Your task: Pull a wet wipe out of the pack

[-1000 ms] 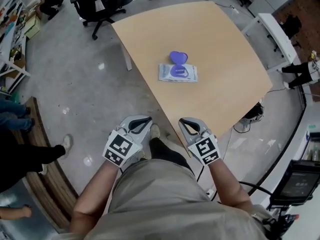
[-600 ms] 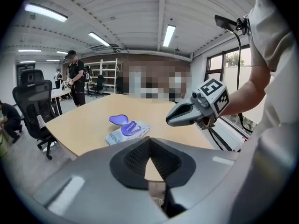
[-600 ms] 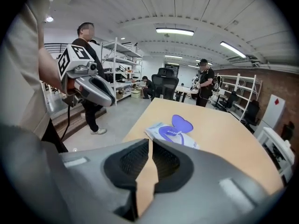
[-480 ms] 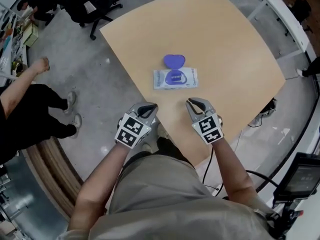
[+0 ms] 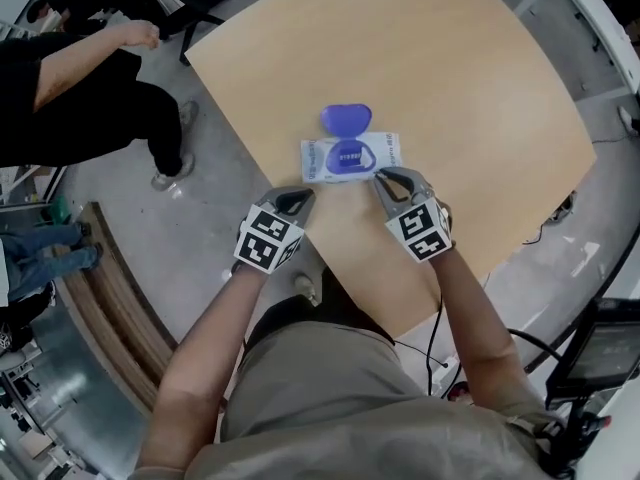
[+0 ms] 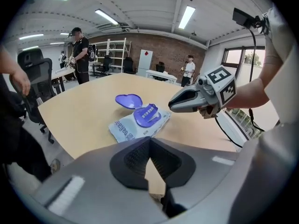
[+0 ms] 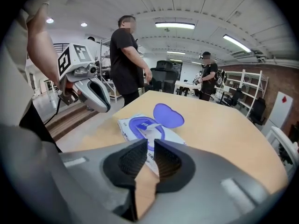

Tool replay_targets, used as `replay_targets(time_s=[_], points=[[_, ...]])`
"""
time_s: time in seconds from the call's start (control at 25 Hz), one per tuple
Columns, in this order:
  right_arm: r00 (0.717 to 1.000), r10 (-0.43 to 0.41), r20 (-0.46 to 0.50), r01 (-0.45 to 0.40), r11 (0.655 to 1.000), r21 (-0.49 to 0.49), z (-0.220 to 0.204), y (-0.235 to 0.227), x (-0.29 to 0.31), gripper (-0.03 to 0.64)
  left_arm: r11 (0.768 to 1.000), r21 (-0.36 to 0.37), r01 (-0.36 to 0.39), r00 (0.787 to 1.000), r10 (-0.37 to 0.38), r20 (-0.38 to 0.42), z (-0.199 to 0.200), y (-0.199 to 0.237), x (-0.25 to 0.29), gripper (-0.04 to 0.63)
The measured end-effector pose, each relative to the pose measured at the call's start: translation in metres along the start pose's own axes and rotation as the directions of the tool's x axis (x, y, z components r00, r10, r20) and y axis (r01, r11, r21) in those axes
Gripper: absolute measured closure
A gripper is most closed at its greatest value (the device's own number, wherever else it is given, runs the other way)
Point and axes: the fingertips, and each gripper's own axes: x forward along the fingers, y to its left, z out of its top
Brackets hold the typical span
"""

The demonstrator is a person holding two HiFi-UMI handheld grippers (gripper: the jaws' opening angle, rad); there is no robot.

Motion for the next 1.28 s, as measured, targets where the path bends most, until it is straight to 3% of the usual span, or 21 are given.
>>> replay_targets(time_s=[0.2, 0.64, 0.92, 1.28], points=[[0.999, 0.039, 0.008, -0.04, 0.999, 0.014, 0.006, -0.006, 0.019, 0.545, 1.0, -0.013, -0.011, 0.999, 0.011, -0.039, -0.002, 0.015, 0.018, 0.591], [0.993, 0.121, 0.014, -0.121, 0.993, -0.012, 0.012, -0.001, 0.049, 0.545, 0.999, -0.051, -0.005, 0.995, 0.0, -0.101, -0.016, 0.029, 0.045, 0.591], [0.993, 0.108, 0.038, -0.108, 0.994, -0.008, 0.012, -0.005, 0.049, 0.608, 0.999, -0.044, -0.008, 0.994, 0.003, -0.106, -0.017, 0.029, 0.049, 0.591], [0.995, 0.065, 0.079, -0.066, 0.998, 0.01, 0.031, -0.019, 0.019, 0.612, 0.999, -0.026, -0.024, 0.992, 0.02, -0.124, -0.014, 0.022, 0.038, 0.591]])
